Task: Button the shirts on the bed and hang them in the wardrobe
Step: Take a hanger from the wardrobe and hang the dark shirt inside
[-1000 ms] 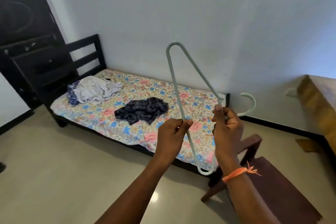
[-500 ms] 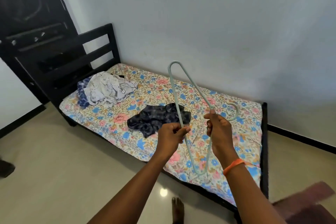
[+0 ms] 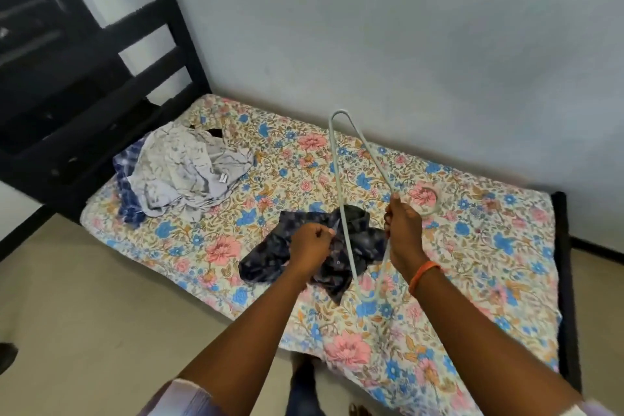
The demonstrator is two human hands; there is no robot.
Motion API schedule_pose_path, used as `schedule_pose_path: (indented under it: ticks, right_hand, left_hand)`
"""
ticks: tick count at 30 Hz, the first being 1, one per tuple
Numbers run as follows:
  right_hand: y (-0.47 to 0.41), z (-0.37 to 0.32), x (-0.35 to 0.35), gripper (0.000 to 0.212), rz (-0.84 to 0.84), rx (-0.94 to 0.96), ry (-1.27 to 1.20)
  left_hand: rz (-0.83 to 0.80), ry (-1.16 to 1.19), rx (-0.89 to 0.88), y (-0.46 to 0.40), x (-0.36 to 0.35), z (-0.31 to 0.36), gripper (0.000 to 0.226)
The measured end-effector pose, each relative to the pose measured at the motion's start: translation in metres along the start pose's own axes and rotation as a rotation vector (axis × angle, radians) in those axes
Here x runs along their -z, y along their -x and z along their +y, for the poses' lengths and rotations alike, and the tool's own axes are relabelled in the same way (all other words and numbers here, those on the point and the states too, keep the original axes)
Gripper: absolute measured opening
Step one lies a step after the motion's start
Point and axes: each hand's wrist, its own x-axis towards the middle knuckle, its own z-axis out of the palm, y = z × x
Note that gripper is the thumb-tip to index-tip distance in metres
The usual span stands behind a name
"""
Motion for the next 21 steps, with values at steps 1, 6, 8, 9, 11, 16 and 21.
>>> schedule_pose_path:
  ticks: [1,6,8,9,11,16,21]
  right_hand:
    - [-0.024,0.006,-0.014,0.039,-0.005,-0.04,0.027]
    - [-0.134,0.05,-0.063,0.033,0.04,-0.19,0.201]
    - [-0.168,0.064,-0.075,0.033,0.06,-0.231,0.237]
    - [-0.188,0.072,-0.08,0.034,0.083,-0.247,0.238]
    - [-0.22,0.084,-0.089,0.035,0.124,-0.255,0.235]
    - [-0.278,0.123,-0.095,0.027,0.237,-0.339,0.039]
    - [-0.29,0.153,-0.091,0.016,0.312,-0.439,-0.138]
  left_hand:
    - [-0.037,-0.044,-0.007,-0.031,0.0,-0.003,0.033]
    - [-0.177,-0.313,0.028,-0.176,-0.012,-0.042,0.043]
    - [-0.207,-0.374,0.03,-0.222,-0.024,-0.053,0.04]
    - [-0.218,-0.4,0.019,-0.25,-0.035,-0.064,0.04]
    - [-0.238,-0.467,0.002,-0.292,-0.056,-0.086,0.042]
    - [-0.37,-0.59,0.128,-0.356,-0.108,-0.112,0.042]
    - [-0.479,-0.754,0.091,-0.387,-0.138,-0.148,0.044]
